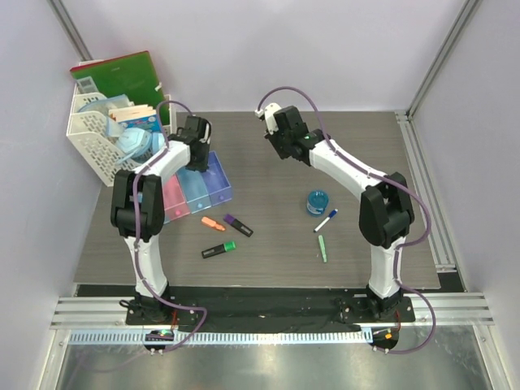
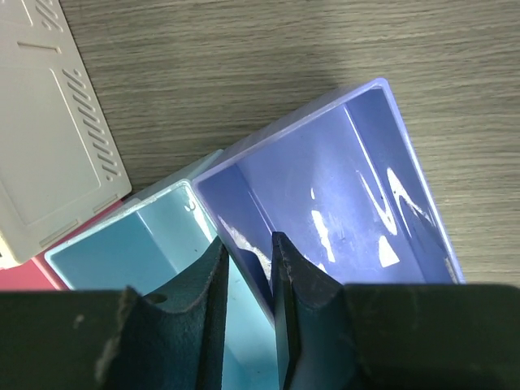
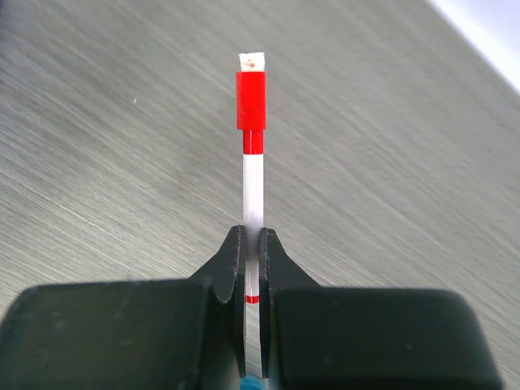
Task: Sort the stationery into containers
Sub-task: Move the storage box to the center of the board.
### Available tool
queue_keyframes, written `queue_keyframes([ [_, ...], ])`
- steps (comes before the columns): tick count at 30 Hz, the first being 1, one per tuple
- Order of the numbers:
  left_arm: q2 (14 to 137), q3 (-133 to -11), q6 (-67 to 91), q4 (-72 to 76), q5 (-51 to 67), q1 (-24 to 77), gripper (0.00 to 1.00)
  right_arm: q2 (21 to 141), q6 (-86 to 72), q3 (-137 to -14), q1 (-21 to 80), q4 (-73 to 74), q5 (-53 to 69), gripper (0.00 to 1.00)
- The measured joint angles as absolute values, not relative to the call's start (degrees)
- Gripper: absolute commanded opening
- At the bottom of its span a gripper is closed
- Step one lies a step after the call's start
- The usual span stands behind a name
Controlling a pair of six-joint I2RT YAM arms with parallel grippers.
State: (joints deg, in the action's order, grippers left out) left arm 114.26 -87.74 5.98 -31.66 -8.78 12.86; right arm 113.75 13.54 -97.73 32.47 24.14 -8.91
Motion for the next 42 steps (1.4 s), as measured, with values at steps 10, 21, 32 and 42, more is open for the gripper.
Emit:
queue_keyframes([
  [10,116.09,-90.32,6.33,-33.63,-11.42,15.2,0.15,108.86,14.72,-97.1,31.14,24.05,-8.97,0.01],
  [21,111.13,-81.89,5.23,-28.77,-8.8,19.31,0.06,108.47,14.87,-94.78,31.14,24.6,-8.93,0.01],
  [32,110.72,-81.69,5.67,-30.72,-7.29,22.81,0.04,106.72,15.11,-93.6,31.14,24.91,-9.19,0.01],
  [42,113.84,-86.46,7.07,-32.86,-5.93,29.74,0.04,105.36,15.33,-91.79,30.61,24.93,-9.82,0.01],
])
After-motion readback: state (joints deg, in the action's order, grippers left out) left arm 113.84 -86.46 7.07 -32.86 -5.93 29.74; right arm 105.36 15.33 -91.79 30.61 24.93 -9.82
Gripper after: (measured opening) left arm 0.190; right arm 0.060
